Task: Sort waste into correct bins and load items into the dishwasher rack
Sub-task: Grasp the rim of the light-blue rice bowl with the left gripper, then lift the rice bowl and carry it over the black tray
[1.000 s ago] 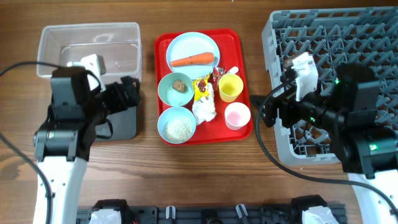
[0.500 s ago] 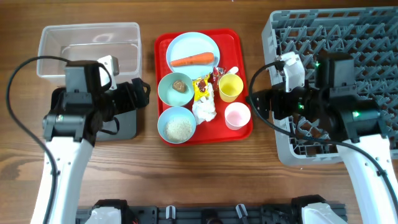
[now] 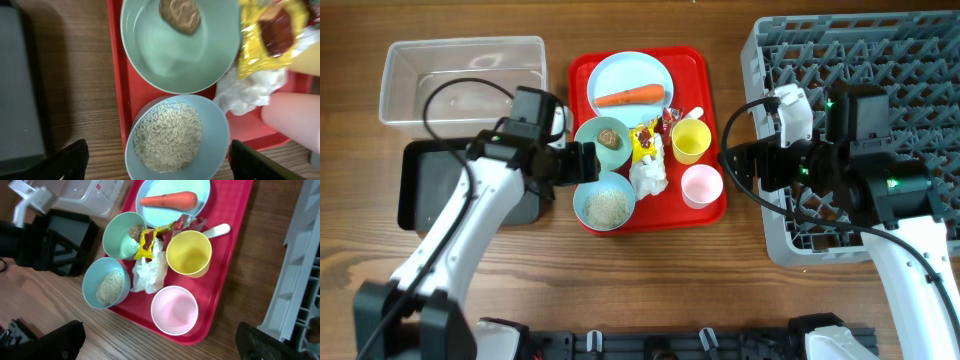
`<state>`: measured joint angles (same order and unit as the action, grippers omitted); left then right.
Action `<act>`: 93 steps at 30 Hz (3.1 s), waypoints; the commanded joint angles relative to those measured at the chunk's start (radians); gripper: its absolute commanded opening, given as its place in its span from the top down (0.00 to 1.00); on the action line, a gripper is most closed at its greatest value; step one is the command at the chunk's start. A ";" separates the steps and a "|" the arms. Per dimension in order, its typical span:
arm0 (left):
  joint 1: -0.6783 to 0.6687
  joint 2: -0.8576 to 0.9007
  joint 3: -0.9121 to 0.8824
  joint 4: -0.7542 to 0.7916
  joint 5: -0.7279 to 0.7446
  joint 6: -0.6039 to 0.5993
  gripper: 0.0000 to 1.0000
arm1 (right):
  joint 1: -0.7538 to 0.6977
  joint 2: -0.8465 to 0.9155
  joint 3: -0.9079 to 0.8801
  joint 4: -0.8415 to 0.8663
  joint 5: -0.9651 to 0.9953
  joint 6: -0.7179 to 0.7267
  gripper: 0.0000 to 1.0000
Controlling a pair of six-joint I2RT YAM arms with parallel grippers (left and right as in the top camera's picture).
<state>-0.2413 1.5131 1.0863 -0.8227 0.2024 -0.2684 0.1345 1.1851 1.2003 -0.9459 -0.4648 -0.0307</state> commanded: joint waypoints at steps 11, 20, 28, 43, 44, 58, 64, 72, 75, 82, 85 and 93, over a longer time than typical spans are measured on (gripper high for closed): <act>-0.017 0.113 0.011 -0.012 -0.036 0.026 0.13 | 0.002 0.001 0.018 0.002 0.031 0.008 0.02; -0.021 0.177 0.008 -0.008 -0.036 0.026 0.14 | 0.002 0.001 0.018 0.002 0.031 0.008 0.02; -0.027 0.188 -0.008 -0.010 -0.036 0.024 0.16 | 0.002 0.001 0.018 0.000 0.031 0.008 0.01; -0.028 0.188 -0.047 0.010 -0.035 0.016 0.65 | 0.002 0.001 0.018 0.000 0.032 0.005 0.02; -0.032 0.188 -0.047 0.010 -0.035 0.016 0.66 | 0.002 0.001 0.018 0.000 0.032 0.005 0.02; -0.056 0.188 -0.064 0.026 -0.037 0.017 0.96 | 0.002 0.001 0.018 -0.002 0.050 0.005 0.02; -0.056 0.184 -0.063 0.025 -0.024 0.016 0.96 | 0.002 0.001 0.018 -0.002 0.050 0.006 0.02; -0.056 0.089 -0.007 -0.018 0.063 0.017 0.96 | 0.002 0.001 0.018 -0.007 0.050 0.005 0.02; -0.056 0.053 0.007 -0.050 0.063 0.017 0.96 | 0.002 0.001 0.018 -0.004 0.050 0.005 0.02; -0.054 -0.050 0.008 -0.085 0.061 0.017 0.96 | 0.002 0.001 0.018 -0.004 0.050 0.004 0.02; -0.029 -0.112 0.008 -0.104 0.047 0.016 0.96 | 0.002 0.001 0.018 -0.004 0.050 0.005 0.02; 0.144 -0.253 0.008 -0.228 -0.134 0.018 0.96 | 0.002 0.001 0.018 0.018 0.050 0.005 0.02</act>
<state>-0.1528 1.2984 1.0710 -1.0294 0.1513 -0.2493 0.1345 1.1851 1.2003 -0.9352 -0.4248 -0.0299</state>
